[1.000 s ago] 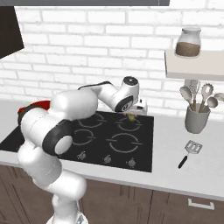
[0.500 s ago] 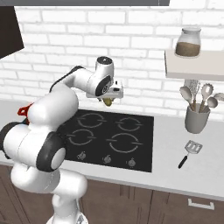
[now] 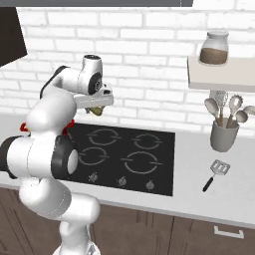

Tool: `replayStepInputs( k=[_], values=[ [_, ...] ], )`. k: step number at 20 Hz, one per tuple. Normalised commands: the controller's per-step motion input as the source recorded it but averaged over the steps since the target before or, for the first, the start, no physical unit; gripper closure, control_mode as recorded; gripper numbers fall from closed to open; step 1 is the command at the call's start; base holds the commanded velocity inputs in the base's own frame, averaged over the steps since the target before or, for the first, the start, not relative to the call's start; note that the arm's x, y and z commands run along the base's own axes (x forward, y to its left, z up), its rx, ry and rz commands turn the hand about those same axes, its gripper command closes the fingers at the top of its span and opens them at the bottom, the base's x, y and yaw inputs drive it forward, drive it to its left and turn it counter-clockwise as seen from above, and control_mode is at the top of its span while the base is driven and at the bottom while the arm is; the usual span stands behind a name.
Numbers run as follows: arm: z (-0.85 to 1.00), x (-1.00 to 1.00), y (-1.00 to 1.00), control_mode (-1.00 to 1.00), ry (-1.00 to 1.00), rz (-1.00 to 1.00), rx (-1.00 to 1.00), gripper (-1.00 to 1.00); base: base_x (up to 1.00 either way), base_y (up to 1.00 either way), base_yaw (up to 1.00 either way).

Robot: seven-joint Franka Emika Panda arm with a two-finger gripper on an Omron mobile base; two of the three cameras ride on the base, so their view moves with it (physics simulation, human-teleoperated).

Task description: Put the cucumber and potato in the pot. Retrieve the spatula and lightly stir the vegetables in the pot.

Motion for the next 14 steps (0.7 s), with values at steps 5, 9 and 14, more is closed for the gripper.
replayStepInputs(
  k=[5,9,14],
  values=[
    [0.0,0.0,1.0,-1.0,0.2,0.21,-0.17,1.0,0.0,0.0,0.0],
    [-0.17,0.04,1.0,-1.0,0.08,0.1,-0.06,1.0,0.0,0.0,0.0],
    [-0.53,0.41,1.0,-1.0,0.0,0.0,0.0,1.0,0.0,0.0,0.0]
  ],
)
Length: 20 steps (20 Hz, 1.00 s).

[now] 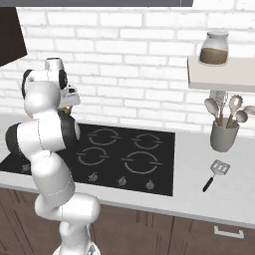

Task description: Put the cucumber and potato in the pot. Retrieve the spatula and lightly stir the vegetables in the pot.

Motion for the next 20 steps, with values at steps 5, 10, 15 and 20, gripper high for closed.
replayStepInputs(
  k=[5,10,15,20],
  values=[
    [-0.36,0.26,0.86,-1.0,-0.01,-0.04,0.1,1.0,0.0,0.0,0.0],
    [-0.65,0.35,0.94,-1.0,0.05,-0.1,0.02,1.0,0.0,0.0,0.0],
    [-0.73,0.44,0.48,-1.0,0.05,-0.15,-0.01,1.0,0.0,0.0,0.0],
    [-0.37,0.15,0.23,-1.0,0.0,-0.15,0.0,1.0,0.0,0.0,0.0]
  ],
)
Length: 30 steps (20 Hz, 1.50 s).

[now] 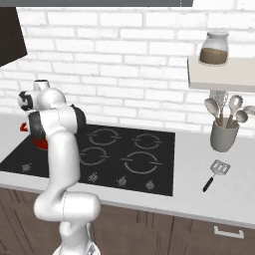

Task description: Put the cucumber and potato in the pot. Retrieve the spatula and lightly stir the vegetables in the pot.

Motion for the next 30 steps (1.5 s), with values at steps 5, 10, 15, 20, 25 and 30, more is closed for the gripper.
replayStepInputs(
  k=[5,10,15,20,25,30],
  values=[
    [-0.29,0.0,0.04,-1.0,0.0,-0.12,0.0,1.0,0.0,0.0,0.0],
    [-0.27,0.0,0.0,-1.0,0.0,-0.11,0.0,1.0,0.0,0.0,0.0],
    [-0.22,0.0,0.0,-1.0,0.0,-0.11,0.0,1.0,0.0,0.0,0.0],
    [-0.04,0.0,-0.04,-1.0,-0.04,-0.11,0.0,-1.0,0.0,0.0,0.0],
    [0.05,-0.23,-0.28,-1.0,-0.11,-0.08,0.0,-1.0,0.0,0.0,0.0],
    [0.17,-0.31,-0.33,-1.0,-0.12,-0.03,0.0,-1.0,0.0,0.0,0.0]
  ],
)
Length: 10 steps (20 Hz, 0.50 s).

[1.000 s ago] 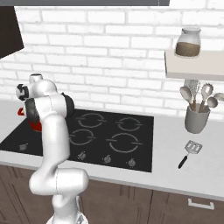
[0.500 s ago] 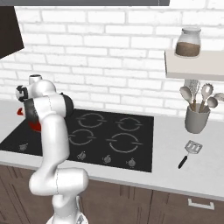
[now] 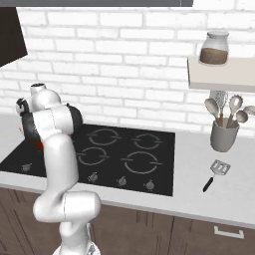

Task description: Put the cucumber and potato in the pot. Retrieve the spatula and lightly stir the vegetables in the pot.

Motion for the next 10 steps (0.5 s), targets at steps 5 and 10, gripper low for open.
replayStepInputs(
  k=[5,10],
  values=[
    [0.34,-0.33,-0.33,-1.0,-0.14,-0.02,0.02,-1.0,0.0,0.0,0.0],
    [0.65,-0.38,-0.53,-1.0,-0.07,0.0,0.02,-1.0,0.0,0.0,0.0]
  ],
)
